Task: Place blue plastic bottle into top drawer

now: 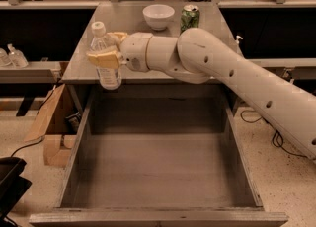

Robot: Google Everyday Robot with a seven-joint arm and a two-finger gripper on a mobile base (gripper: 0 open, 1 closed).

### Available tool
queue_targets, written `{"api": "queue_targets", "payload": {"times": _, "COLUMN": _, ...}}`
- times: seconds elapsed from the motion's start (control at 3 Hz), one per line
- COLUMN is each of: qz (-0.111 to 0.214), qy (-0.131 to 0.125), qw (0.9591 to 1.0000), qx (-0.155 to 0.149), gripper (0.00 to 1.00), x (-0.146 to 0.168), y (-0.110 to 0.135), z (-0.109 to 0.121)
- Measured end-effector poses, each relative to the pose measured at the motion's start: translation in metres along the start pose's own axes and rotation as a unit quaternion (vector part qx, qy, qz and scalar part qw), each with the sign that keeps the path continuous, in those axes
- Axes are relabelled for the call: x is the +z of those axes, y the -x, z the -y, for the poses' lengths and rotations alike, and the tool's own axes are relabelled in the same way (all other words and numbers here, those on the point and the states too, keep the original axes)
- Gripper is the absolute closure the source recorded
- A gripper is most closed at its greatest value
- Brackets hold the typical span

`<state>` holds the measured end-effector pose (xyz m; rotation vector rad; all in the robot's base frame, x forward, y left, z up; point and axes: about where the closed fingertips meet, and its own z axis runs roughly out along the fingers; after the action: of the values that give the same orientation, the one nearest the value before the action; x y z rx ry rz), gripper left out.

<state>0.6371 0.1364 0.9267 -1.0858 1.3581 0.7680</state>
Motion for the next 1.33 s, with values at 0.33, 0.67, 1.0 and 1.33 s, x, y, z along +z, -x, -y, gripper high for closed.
{"api": "queue_targets", "payload": {"times": 0.33, "qz": 0.000, "qy": 0.000, "qw": 1.0000, "qx": 0.000, "gripper": 1.00, "x": 0.0000, "y": 0.0000, "z": 0.0000}}
{"api": "queue_targets", "payload": {"times": 0.67, "qz": 0.000, "qy": 0.000, "qw": 1.0000, "qx": 0.000, "gripper": 1.00, "x": 0.0000, "y": 0.0001, "z": 0.0000}}
{"api": "queue_targets", "payload": {"times": 1.0, "qz": 0.000, "qy": 0.000, "qw": 1.0000, "qx": 0.000, "gripper": 0.82, "x": 0.0000, "y": 0.0001, "z": 0.0000}}
{"api": "queue_targets", "payload": {"times": 1.33, "qz": 0.000, "qy": 0.000, "qw": 1.0000, "qx": 0.000, "gripper": 0.51, "x": 0.0000, "y": 0.0001, "z": 0.0000}}
